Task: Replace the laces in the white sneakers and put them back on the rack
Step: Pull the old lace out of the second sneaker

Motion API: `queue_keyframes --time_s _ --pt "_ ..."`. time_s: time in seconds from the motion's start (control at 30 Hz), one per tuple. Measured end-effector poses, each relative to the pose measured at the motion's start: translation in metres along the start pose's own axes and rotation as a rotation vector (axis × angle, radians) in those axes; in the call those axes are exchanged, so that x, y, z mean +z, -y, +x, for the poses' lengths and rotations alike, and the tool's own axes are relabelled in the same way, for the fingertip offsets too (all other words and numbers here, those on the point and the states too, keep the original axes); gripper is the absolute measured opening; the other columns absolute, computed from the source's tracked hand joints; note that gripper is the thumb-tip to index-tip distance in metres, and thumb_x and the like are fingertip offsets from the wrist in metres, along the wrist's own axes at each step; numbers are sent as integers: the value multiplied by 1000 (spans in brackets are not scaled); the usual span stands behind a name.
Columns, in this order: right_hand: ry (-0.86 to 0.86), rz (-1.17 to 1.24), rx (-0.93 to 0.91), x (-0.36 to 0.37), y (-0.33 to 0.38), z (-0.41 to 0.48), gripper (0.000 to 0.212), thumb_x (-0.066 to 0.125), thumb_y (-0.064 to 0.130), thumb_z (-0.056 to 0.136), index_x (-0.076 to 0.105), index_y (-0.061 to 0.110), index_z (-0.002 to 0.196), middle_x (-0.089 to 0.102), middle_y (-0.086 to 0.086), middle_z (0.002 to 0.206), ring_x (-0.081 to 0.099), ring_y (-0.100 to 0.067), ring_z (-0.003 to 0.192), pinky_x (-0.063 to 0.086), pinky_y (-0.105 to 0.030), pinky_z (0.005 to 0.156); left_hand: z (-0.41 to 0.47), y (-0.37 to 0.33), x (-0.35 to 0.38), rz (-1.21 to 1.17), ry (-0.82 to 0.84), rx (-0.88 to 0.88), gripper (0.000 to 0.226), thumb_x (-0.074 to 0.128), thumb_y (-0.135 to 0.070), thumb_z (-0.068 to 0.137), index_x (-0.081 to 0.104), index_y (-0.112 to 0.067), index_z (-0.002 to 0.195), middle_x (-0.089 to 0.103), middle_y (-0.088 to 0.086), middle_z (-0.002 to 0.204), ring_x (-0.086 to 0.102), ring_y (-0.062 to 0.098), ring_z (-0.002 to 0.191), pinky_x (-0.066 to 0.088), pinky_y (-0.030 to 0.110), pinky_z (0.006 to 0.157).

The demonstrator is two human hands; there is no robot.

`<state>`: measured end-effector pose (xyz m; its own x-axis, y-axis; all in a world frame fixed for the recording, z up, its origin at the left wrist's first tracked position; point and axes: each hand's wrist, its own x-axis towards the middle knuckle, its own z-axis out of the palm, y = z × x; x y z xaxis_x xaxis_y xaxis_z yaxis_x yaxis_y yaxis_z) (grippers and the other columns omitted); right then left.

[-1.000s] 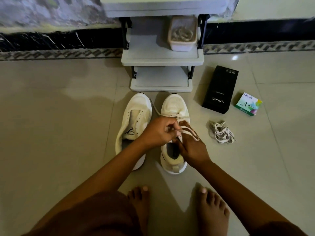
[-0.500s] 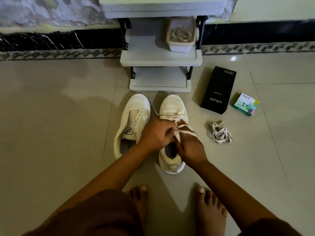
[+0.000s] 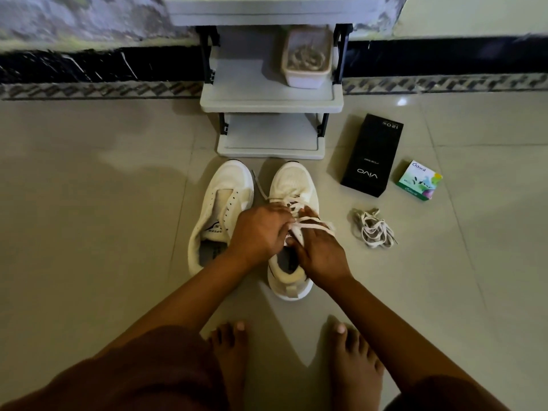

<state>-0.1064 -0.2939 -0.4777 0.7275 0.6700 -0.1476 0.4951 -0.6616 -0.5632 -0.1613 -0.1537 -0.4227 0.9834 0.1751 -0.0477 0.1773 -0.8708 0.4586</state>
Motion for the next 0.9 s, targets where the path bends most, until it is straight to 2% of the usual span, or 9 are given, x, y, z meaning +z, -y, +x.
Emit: queue_keyframes --time_s 0.07,0.2,0.27,0.37,0.47,0.57,0.77,0.83,0.9 --pt "10 -17 -2 0 0 0 61 35 51 93 35 18 145 36 -4 150 35 -22 136 29 -29 109 4 -1 -4 -191 16 -74 29 56 -30 88 72 -12 106 70 7 108 63 24 104 49 33 91" --pt "7 -19 -2 -1 1 0 63 31 49 89 39 14 141 43 -7 145 40 -26 131 32 -31 105 6 -8 -18 -690 68 -65 14 65 -15 86 73 -7 94 72 7 92 67 19 91 52 31 89" --pt "6 -26 -5 -1 0 0 63 30 50 89 41 14 140 43 -7 145 40 -26 131 33 -33 105 8 -7 -23 -654 71 -45 15 63 -13 89 71 -10 102 71 4 101 65 16 98 50 32 94" --pt "-1 -32 -5 1 -2 0 70 25 57 87 44 13 139 46 -8 142 42 -26 129 34 -32 104 14 2 -22 -296 196 -11 40 65 -21 87 58 -20 126 56 0 132 50 15 122 38 28 104" --pt "-12 0 -25 0 -1 1 72 24 56 86 41 13 141 43 -9 144 40 -26 131 34 -34 106 9 5 -11 -10 216 35 32 59 -30 88 62 -23 119 58 -1 129 54 19 116 44 32 96" --pt "-14 8 -38 0 -2 2 72 24 55 86 41 12 141 42 -10 145 40 -27 131 34 -34 107 3 2 -2 -76 63 47 27 52 -31 84 70 -18 99 70 3 104 64 24 94 52 38 80" --pt "-8 0 0 -2 1 -1 79 16 62 81 44 14 138 48 -8 138 44 -27 125 38 -33 98 9 -12 -19 -739 67 -55 11 70 -5 81 71 -14 88 68 -10 85 66 5 86 52 24 86" --pt "-13 -4 -2 -1 1 -1 74 19 60 84 45 15 136 49 -8 136 44 -27 123 38 -33 97 8 -12 -20 -723 37 -81 14 71 -9 81 71 -15 93 68 -8 91 63 4 90 48 25 88" --pt "6 -24 -2 -1 -1 -1 69 24 57 87 41 15 140 44 -8 142 40 -26 129 36 -32 101 8 -5 -16 -393 114 -66 32 71 -20 81 66 -21 113 63 -3 115 57 11 108 44 29 95"
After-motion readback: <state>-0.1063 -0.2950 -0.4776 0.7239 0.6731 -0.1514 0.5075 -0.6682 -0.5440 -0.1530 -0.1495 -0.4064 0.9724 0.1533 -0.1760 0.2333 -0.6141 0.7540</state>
